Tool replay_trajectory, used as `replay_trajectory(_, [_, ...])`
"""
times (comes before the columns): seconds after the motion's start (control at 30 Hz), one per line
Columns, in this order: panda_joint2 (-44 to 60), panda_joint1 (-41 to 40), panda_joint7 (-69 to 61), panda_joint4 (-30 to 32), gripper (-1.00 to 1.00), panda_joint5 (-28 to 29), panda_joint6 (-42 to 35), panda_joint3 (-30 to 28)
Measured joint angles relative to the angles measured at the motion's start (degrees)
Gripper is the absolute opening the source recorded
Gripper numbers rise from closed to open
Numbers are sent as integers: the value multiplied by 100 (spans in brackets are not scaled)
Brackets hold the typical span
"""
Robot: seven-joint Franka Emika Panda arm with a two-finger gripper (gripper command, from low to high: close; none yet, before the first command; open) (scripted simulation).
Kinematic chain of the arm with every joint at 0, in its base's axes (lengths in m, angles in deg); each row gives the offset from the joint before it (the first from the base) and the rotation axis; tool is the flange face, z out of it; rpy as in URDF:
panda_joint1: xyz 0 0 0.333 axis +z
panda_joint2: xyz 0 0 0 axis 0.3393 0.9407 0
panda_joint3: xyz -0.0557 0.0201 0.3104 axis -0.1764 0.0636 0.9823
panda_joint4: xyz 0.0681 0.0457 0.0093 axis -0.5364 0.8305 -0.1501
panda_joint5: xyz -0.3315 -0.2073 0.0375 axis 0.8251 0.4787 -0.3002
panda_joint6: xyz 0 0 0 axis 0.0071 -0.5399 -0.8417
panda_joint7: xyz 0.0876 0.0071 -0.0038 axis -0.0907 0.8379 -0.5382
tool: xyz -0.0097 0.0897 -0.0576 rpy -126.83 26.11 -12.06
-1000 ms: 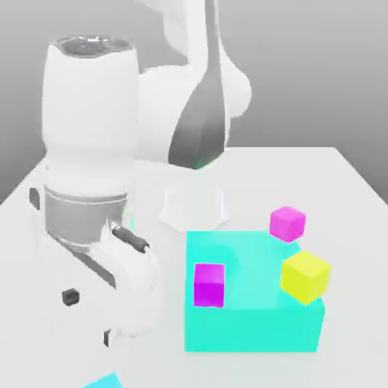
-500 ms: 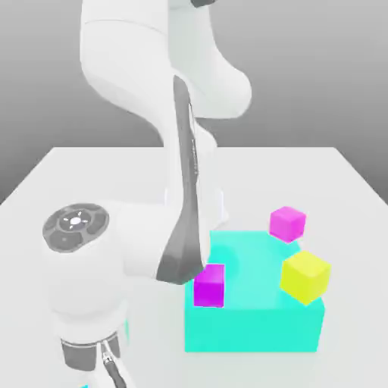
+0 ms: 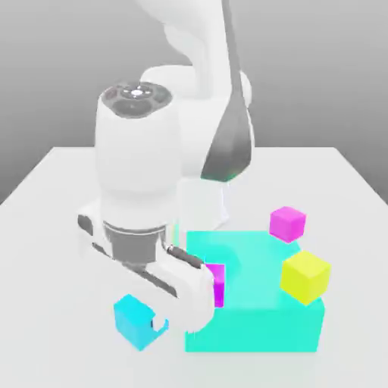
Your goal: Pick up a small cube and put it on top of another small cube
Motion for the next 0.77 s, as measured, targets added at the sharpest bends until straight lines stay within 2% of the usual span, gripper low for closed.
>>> replay_trajectory(0.3, [-1851,711,-2229,1105,-100,-823,-665,5])
replay_trajectory(0.47, [-1287,758,-2390,1485,-100,-825,282,55])
replay_trajectory(0.5, [-1201,754,-2382,1518,100,-811,403,62])
replay_trajectory(0.7, [-1157,750,-2371,1535,100,-795,463,67])
replay_trajectory(0.77, [-1356,759,-2390,1467,100,-818,200,55])
